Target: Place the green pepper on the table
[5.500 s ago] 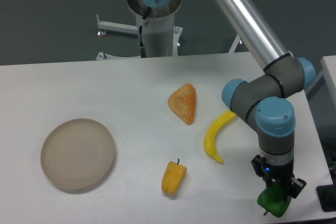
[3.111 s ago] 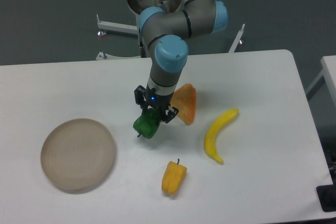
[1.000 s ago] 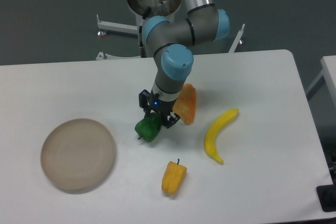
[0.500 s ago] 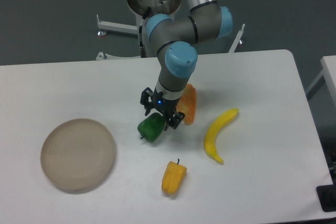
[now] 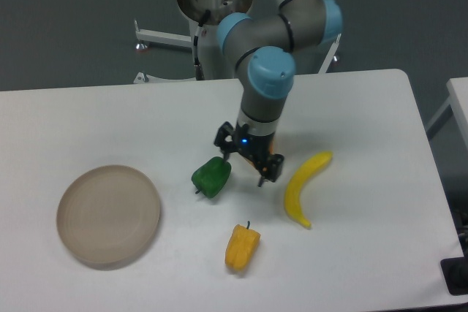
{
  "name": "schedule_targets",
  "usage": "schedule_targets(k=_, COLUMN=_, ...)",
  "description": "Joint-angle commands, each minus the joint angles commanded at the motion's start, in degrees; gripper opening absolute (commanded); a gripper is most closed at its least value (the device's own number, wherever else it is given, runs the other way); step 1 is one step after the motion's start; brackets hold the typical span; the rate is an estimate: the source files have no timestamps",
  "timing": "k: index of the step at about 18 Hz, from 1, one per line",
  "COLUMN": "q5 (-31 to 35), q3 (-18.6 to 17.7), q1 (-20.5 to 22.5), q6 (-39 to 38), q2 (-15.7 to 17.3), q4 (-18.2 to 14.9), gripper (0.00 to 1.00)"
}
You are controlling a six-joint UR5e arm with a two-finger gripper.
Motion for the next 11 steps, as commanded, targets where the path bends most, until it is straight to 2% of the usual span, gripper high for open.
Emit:
schedule_targets(k=5, q5=4.56, q3=7.47, q1=0.97, q6=3.51, q2=-5.09, q4=0.09, gripper=1.0)
schedule_targets(k=11, q5=7.29, q3=13.98, q1=2.2, q6=7.64, q2=-9.58, q4=0.88, gripper=1.0)
